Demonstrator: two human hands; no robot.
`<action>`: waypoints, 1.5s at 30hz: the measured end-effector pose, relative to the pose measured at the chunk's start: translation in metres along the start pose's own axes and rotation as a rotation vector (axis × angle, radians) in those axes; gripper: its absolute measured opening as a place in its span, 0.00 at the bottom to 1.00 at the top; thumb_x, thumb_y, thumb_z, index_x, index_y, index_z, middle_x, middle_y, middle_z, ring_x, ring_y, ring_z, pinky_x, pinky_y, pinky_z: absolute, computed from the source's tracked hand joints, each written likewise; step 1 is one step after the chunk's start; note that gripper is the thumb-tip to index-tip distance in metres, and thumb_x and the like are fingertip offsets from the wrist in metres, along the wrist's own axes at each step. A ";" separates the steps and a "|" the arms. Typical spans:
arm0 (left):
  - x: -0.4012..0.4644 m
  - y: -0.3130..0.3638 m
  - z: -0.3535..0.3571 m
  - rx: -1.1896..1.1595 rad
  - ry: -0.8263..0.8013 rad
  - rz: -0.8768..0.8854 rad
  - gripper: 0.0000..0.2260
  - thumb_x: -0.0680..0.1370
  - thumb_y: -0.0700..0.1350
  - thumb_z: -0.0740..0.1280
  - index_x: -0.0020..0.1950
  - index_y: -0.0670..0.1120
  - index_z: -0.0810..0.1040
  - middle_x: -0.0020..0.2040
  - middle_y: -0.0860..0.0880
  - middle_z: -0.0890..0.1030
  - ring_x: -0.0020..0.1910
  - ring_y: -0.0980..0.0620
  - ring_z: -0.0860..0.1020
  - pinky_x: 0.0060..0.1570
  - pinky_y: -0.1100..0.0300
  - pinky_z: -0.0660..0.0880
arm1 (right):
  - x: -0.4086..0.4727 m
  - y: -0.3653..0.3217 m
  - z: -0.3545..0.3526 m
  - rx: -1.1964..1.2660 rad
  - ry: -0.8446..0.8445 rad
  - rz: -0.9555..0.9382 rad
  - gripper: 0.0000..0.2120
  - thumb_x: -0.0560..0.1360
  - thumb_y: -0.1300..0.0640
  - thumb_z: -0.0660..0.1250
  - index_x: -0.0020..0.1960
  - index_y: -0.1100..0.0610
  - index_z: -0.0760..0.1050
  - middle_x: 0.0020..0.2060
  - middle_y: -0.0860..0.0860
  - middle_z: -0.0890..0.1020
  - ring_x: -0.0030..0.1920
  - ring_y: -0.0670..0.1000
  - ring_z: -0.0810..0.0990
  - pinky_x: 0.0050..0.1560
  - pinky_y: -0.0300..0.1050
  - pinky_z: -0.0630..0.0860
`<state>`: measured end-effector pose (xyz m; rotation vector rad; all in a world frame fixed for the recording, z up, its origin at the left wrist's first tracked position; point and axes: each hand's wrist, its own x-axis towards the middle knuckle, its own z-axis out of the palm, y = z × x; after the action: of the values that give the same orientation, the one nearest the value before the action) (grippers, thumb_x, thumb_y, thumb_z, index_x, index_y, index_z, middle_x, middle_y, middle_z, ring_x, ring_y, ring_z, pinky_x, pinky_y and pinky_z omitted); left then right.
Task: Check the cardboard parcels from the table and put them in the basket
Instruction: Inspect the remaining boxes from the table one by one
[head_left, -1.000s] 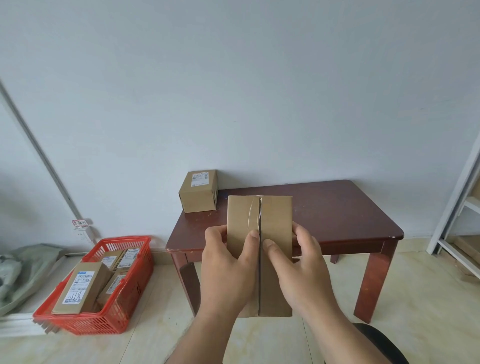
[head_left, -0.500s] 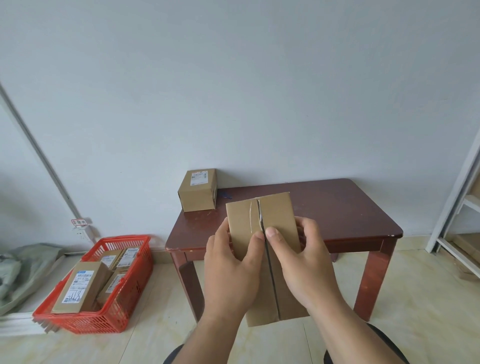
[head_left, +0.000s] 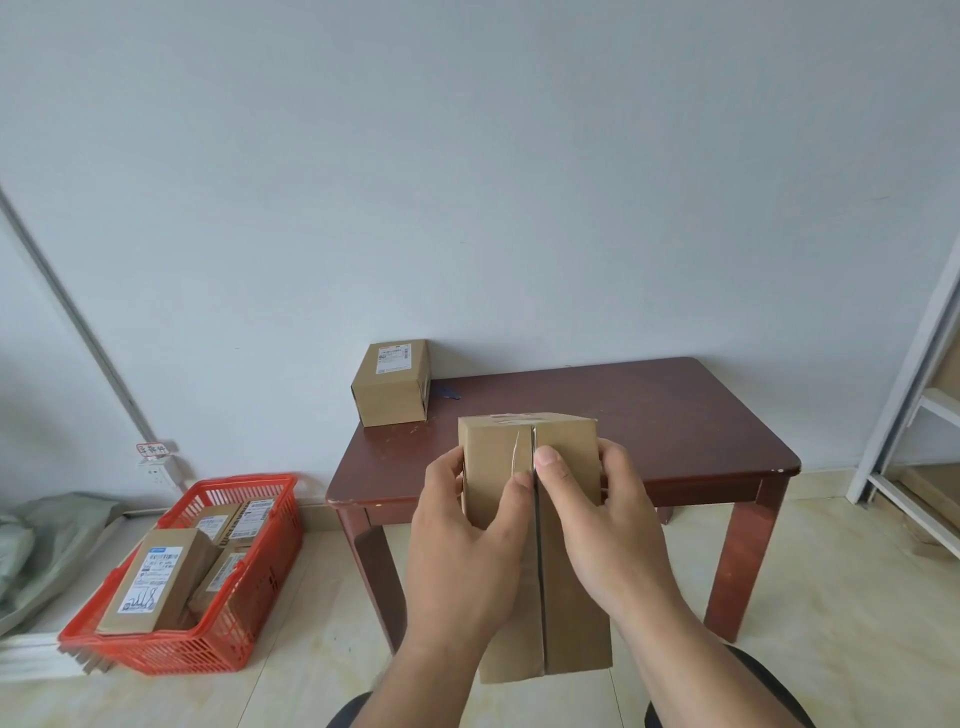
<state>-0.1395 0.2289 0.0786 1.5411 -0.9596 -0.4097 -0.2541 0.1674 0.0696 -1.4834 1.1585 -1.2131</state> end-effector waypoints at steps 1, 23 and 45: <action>0.002 0.003 -0.001 -0.016 0.005 -0.007 0.13 0.77 0.60 0.72 0.58 0.62 0.74 0.52 0.72 0.80 0.51 0.70 0.80 0.48 0.63 0.75 | -0.002 0.001 0.000 0.002 -0.007 -0.003 0.22 0.73 0.27 0.66 0.60 0.38 0.75 0.55 0.40 0.82 0.54 0.41 0.81 0.47 0.41 0.77; 0.002 0.000 0.001 0.060 0.038 -0.046 0.16 0.76 0.68 0.66 0.62 0.70 0.68 0.59 0.64 0.76 0.60 0.67 0.74 0.54 0.61 0.71 | -0.016 -0.009 0.003 0.024 -0.014 0.051 0.28 0.66 0.24 0.66 0.56 0.42 0.72 0.48 0.41 0.84 0.46 0.39 0.83 0.41 0.36 0.79; 0.006 -0.008 0.001 -0.066 -0.057 -0.008 0.14 0.75 0.62 0.73 0.60 0.66 0.80 0.60 0.56 0.82 0.59 0.54 0.82 0.60 0.49 0.80 | -0.015 -0.007 0.002 0.168 -0.076 0.088 0.21 0.77 0.53 0.73 0.66 0.39 0.72 0.52 0.39 0.86 0.48 0.38 0.85 0.51 0.44 0.81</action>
<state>-0.1344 0.2233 0.0724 1.4806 -0.9746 -0.4885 -0.2528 0.1833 0.0740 -1.3280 1.0340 -1.1545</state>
